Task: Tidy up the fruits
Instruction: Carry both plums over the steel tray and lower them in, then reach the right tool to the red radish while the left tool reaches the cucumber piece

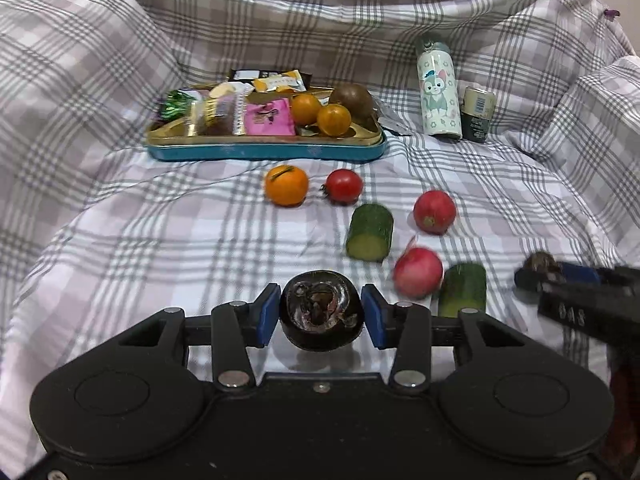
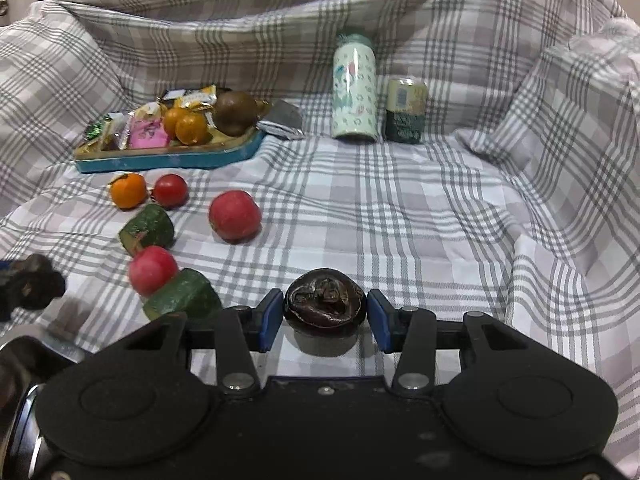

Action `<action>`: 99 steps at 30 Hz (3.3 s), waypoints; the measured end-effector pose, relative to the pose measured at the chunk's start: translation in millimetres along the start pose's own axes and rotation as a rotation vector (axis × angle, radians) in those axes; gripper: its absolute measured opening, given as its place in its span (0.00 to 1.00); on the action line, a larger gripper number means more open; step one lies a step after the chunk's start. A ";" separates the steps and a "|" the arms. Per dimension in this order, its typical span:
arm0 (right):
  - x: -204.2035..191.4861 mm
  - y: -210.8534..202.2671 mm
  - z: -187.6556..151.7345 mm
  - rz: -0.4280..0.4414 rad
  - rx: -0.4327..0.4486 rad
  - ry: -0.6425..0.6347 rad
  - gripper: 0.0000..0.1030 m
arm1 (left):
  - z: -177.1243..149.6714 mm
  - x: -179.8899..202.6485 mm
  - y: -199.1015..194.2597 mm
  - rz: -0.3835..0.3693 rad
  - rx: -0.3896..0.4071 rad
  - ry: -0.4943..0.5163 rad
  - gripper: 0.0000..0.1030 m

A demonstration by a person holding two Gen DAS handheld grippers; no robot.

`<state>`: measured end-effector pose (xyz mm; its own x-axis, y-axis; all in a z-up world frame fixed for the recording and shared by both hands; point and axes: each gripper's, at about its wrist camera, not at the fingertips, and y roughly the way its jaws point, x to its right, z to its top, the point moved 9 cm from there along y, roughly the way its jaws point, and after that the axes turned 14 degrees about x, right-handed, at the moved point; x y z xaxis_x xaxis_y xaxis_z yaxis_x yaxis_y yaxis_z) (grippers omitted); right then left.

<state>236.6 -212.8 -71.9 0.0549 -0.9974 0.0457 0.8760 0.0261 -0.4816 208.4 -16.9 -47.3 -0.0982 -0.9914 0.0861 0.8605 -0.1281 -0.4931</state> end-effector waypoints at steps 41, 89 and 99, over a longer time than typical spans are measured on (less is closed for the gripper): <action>-69.0 -157.6 -54.5 0.183 0.129 -0.128 0.46 | -60.9 -8.7 -93.1 -0.012 0.048 -0.072 0.50; -72.8 -157.1 -59.6 0.191 0.118 -0.153 0.45 | -60.1 -0.8 -94.9 -0.013 0.079 -0.022 0.50; -62.4 -146.4 -59.8 0.161 0.049 -0.086 0.45 | -62.0 -6.5 -91.4 0.020 0.049 -0.032 0.50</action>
<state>76.2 -158.3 -56.6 0.2348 -0.9709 0.0472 0.8748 0.1899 -0.4457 99.4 -0.3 -56.5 -0.0652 -0.9923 0.1051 0.8854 -0.1061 -0.4525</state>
